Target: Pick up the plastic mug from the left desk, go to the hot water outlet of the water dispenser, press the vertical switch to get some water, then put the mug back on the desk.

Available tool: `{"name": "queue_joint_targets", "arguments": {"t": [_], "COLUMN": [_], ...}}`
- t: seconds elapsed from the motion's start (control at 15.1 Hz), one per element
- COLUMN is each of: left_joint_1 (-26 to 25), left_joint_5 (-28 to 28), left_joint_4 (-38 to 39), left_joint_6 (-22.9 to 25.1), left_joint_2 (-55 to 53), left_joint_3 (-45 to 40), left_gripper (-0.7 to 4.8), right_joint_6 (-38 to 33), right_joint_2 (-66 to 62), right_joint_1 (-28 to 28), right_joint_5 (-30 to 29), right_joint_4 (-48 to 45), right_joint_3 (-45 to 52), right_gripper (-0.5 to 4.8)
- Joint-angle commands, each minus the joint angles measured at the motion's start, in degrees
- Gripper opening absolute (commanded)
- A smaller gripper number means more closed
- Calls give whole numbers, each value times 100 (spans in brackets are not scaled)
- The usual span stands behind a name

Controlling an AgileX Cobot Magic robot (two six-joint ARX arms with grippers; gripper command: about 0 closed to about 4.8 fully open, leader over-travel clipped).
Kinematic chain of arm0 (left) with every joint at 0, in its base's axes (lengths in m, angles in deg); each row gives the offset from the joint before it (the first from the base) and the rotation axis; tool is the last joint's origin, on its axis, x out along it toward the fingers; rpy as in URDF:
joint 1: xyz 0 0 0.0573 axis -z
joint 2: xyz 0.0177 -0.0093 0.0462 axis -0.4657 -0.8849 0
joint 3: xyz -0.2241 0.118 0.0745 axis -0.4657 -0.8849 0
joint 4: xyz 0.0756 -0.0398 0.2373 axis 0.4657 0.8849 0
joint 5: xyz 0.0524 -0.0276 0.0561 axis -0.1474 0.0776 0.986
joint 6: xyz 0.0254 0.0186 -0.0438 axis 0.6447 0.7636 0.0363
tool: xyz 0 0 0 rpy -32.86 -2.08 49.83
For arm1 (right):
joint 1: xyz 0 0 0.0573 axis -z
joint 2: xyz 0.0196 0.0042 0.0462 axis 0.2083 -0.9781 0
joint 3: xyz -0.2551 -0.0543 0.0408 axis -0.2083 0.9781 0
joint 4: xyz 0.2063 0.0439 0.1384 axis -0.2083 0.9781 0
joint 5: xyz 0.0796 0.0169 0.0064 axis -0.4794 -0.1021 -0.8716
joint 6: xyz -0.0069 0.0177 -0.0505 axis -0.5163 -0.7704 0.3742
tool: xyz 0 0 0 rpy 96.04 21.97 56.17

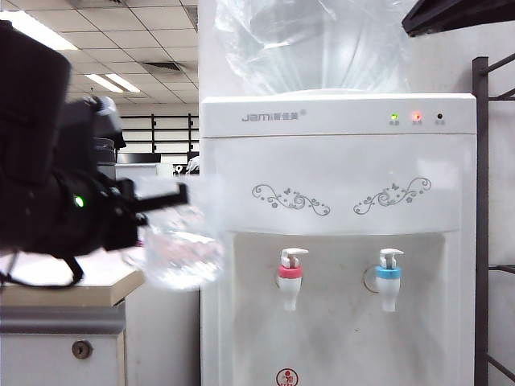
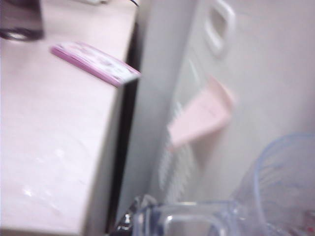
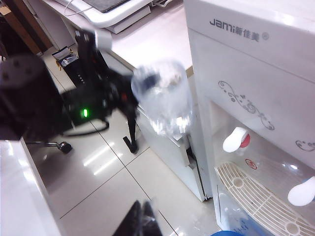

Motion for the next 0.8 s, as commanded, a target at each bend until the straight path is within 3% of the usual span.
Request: {"name": "queue_joint_targets", "arguments": {"t": [0.07, 0.6, 0.8], "left_joint_1": [-442, -1987, -2962], "left_joint_5": [33, -380, -568], "left_joint_4": [63, 181, 586], "left_joint_6": [4, 0, -2], "left_joint_2": [280, 348, 7], "left_joint_3": [-7, 98, 1034], "left_gripper": [-5, -5, -5], "right_joint_6": [-11, -11, -11], "right_joint_2": [13, 13, 13], "right_joint_1": [-7, -4, -7], "right_joint_5": [-17, -17, -20], "right_joint_4": [-76, -76, -74], "right_joint_3": [-24, -24, -24], "right_gripper": [-1, -1, -1]}}
